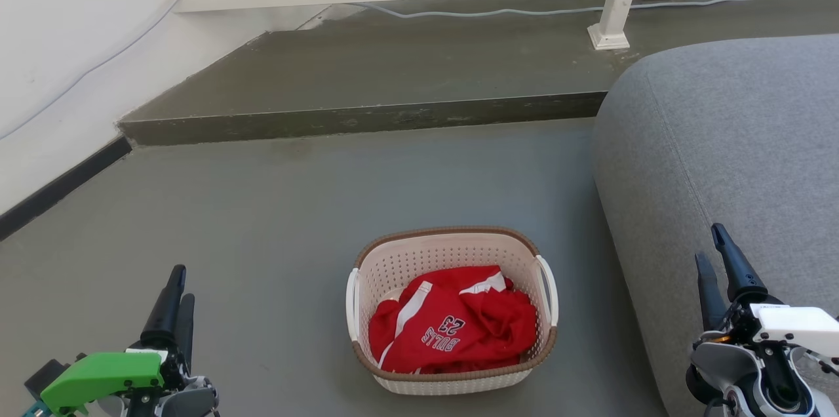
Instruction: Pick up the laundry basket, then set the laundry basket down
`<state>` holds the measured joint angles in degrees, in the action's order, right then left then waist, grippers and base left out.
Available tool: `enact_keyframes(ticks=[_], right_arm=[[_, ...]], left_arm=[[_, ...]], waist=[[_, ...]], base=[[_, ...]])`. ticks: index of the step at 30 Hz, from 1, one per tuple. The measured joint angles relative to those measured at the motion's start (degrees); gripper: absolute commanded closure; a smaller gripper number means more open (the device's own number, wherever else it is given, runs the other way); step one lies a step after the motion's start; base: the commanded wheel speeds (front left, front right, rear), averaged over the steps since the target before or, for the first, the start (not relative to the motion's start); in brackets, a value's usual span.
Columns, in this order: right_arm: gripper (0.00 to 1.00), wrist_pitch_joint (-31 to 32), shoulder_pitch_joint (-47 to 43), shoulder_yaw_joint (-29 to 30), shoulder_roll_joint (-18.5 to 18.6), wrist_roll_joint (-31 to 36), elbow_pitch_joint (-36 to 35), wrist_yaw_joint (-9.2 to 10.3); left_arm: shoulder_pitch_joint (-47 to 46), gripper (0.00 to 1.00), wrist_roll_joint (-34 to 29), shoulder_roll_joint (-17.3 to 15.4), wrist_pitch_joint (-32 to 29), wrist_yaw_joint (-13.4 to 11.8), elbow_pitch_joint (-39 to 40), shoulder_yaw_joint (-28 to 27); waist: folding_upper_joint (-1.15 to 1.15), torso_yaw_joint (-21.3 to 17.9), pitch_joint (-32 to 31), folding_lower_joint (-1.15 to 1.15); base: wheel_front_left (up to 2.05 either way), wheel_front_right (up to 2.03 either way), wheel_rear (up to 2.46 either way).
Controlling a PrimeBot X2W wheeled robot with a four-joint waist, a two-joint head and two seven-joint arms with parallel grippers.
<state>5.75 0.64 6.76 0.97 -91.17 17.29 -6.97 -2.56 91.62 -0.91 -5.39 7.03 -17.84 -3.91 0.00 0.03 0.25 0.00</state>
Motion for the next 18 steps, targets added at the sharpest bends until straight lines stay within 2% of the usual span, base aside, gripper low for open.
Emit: enact_keyframes(ticks=[9, 18], right_arm=[[0.00, -1.23, 0.02, -1.43, 0.10, 1.66, -2.00, 0.00], [0.00, -3.67, 0.07, -3.50, 1.43, 5.82, -3.88, 0.00]], left_arm=[[-0.01, 0.00, -1.02, -0.03, 2.11, 0.00, 1.49, 1.36], [-0.03, 0.00, -5.63, -0.34, 4.01, 0.00, 2.32, 3.22]], waist=[[0.00, 0.08, 0.12, 0.00], [0.00, 0.15, 0.29, 0.00]], base=[[0.00, 0.00, 0.00], [0.00, 0.00, 0.00]])
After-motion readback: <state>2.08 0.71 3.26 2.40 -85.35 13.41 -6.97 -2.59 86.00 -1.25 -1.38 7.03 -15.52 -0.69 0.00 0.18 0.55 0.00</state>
